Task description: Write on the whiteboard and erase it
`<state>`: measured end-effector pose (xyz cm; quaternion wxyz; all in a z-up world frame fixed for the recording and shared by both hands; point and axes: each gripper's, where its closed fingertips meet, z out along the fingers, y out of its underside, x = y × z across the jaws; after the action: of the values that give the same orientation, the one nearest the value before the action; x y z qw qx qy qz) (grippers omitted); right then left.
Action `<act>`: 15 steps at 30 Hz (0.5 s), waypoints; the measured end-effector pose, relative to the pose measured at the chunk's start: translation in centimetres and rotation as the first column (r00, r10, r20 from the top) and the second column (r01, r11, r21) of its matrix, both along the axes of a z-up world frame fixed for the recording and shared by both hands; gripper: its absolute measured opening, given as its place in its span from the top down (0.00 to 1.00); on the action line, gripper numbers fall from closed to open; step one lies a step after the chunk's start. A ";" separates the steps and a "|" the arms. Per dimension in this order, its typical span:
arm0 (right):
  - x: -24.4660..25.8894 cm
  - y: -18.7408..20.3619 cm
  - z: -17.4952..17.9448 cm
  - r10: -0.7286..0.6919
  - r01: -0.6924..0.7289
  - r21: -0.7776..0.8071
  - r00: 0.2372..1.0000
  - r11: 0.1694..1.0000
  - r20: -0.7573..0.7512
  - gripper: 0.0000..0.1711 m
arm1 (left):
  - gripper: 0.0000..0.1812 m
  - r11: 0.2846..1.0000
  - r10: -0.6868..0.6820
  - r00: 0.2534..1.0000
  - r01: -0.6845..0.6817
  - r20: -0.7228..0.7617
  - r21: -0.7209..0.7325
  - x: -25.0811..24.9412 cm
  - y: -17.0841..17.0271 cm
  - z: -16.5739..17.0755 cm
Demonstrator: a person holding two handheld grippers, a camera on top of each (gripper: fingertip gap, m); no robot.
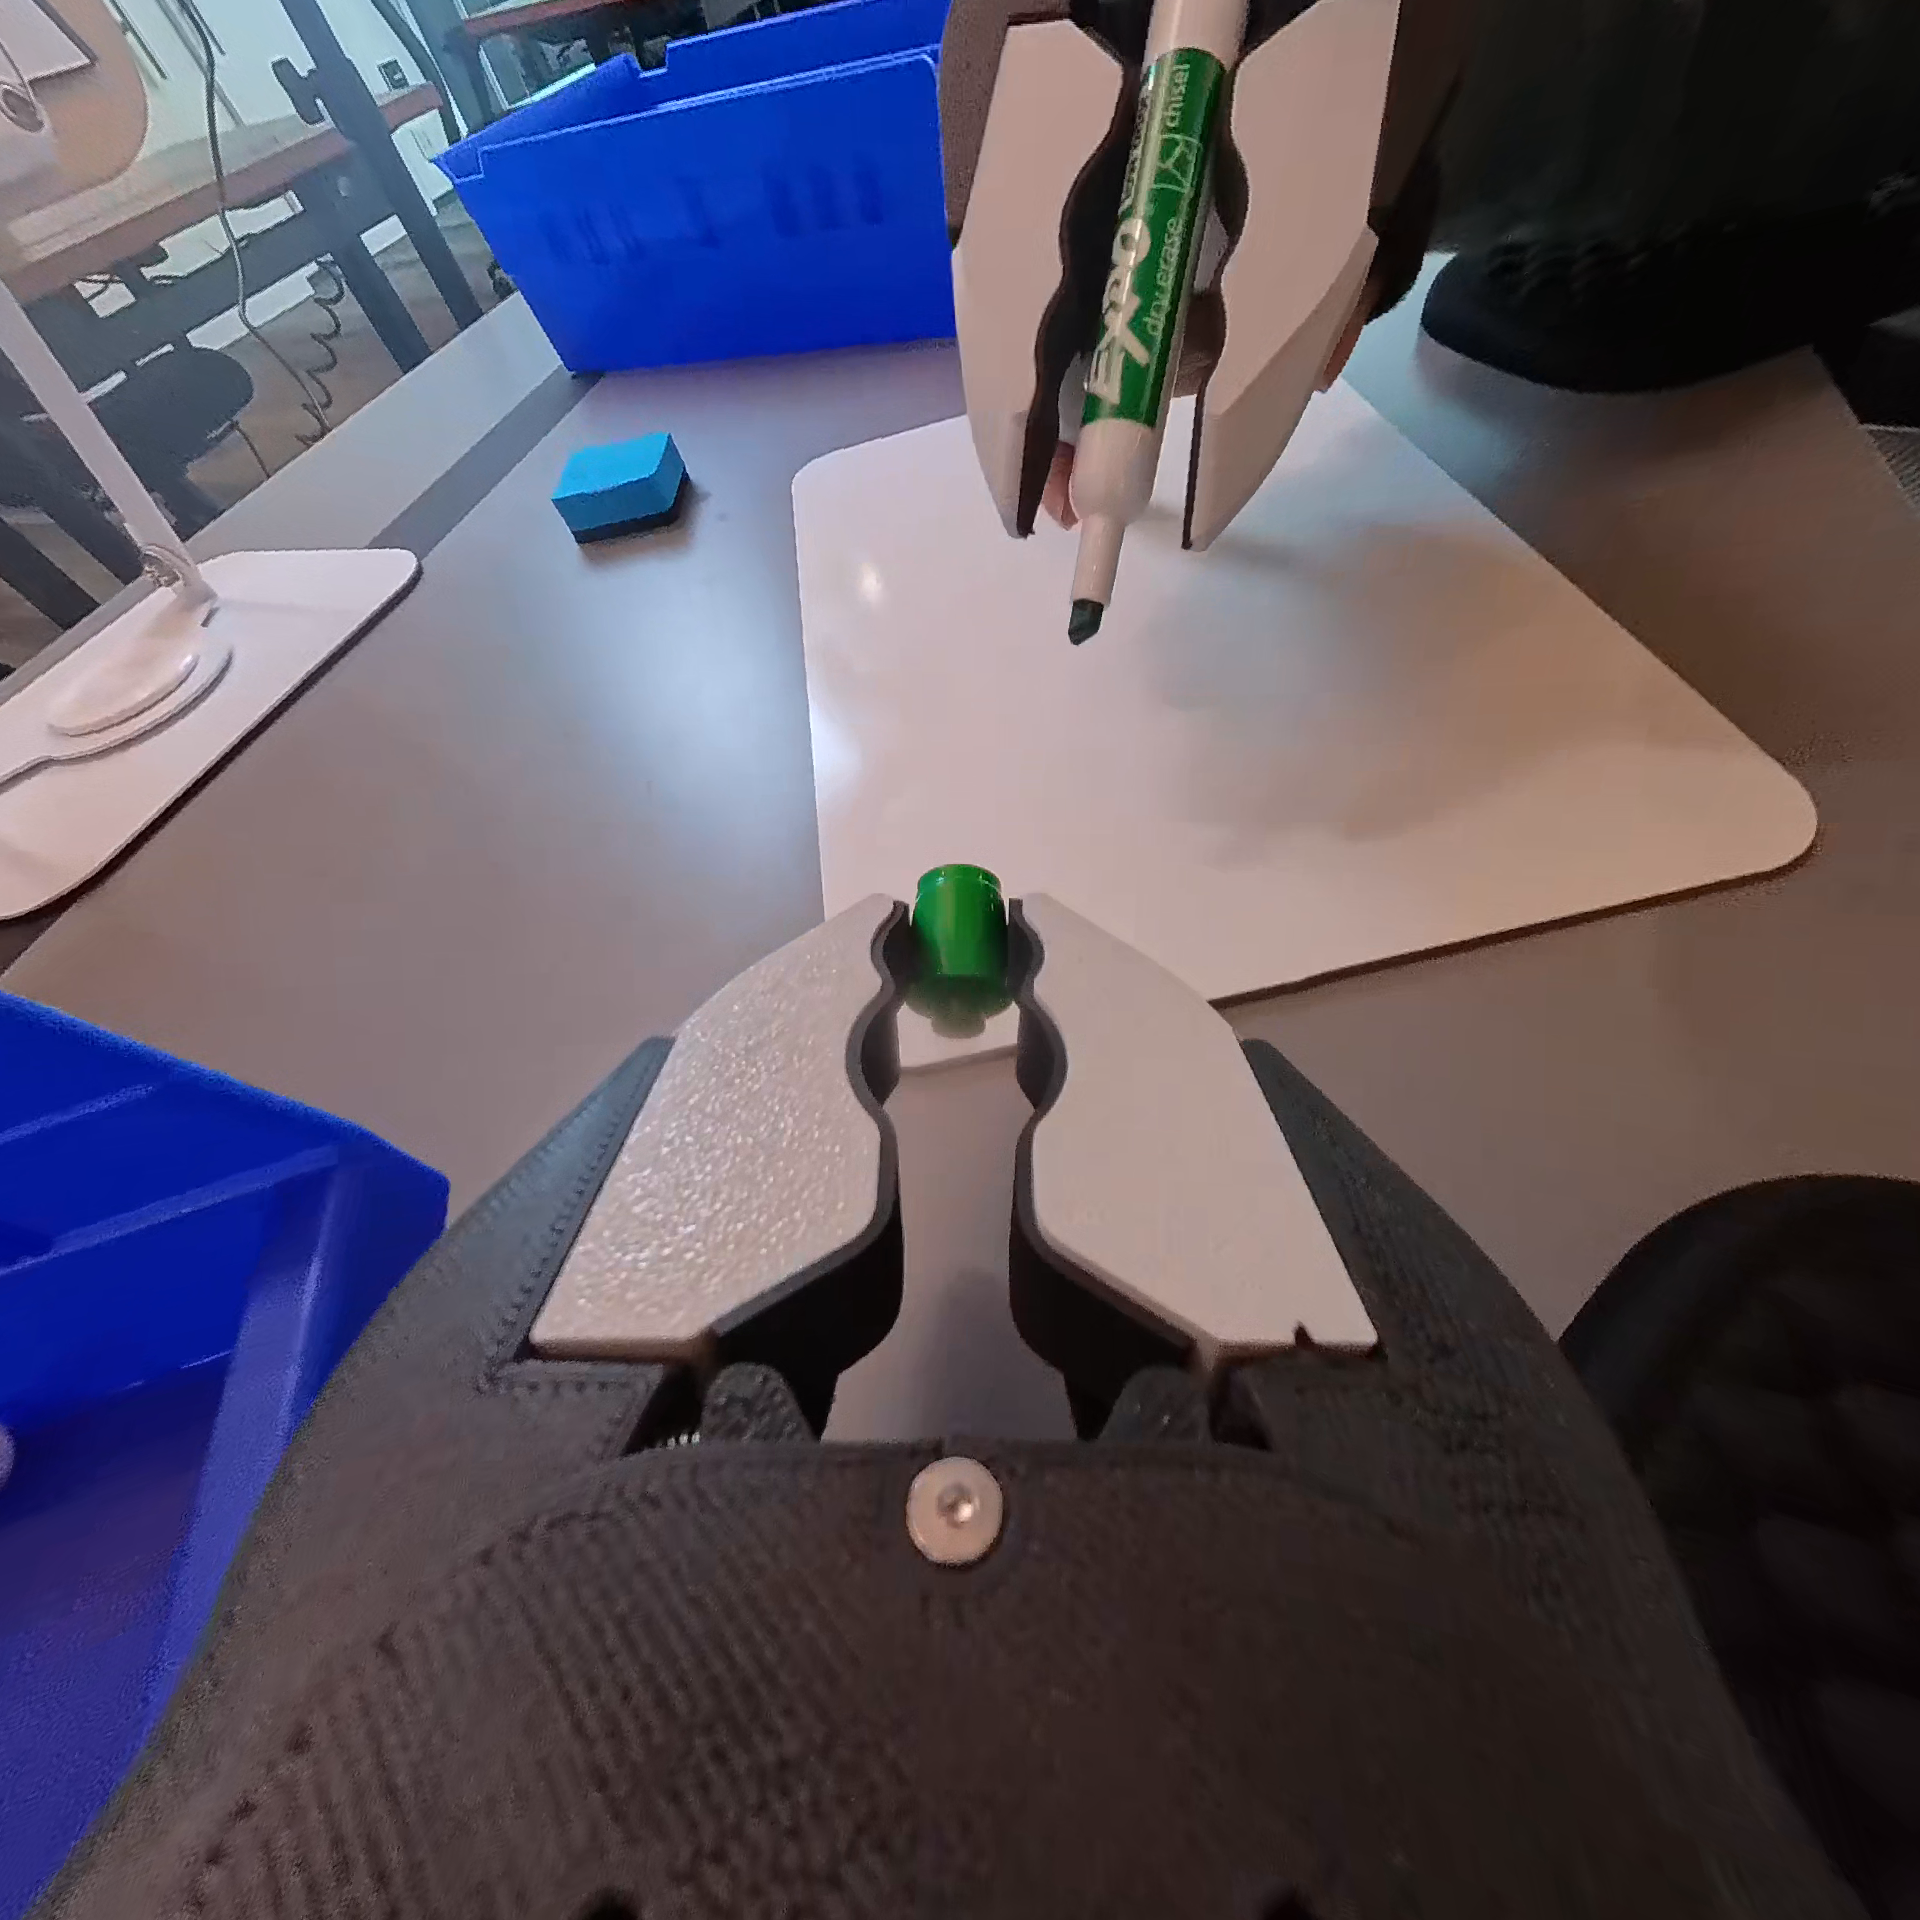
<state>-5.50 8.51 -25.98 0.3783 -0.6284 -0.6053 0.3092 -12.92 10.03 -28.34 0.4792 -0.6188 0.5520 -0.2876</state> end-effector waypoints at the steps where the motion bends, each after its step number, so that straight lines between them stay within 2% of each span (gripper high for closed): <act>1: -0.3 0.1 -0.3 0.004 -0.004 -0.001 1.000 1.000 0.023 0.81 | 0.90 1.000 -0.002 1.000 0.002 -0.004 0.005 -0.3 -0.1 0.0; 7: -1.4 1.1 -3.1 -0.027 0.047 -0.112 0.985 0.993 0.169 0.81 | 0.90 0.999 -0.023 1.000 0.023 -0.002 0.023 -1.4 -0.7 0.4; 15: -1.9 2.6 -4.6 -0.101 0.156 -0.265 0.972 0.952 0.210 0.81 | 0.90 0.999 -0.031 0.999 0.031 -0.018 0.043 -2.1 -1.0 0.2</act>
<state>-7.37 11.12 -30.55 0.2445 -0.7410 -0.5470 0.3034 -14.99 9.06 -28.14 0.4831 -0.6022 0.5717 -0.2778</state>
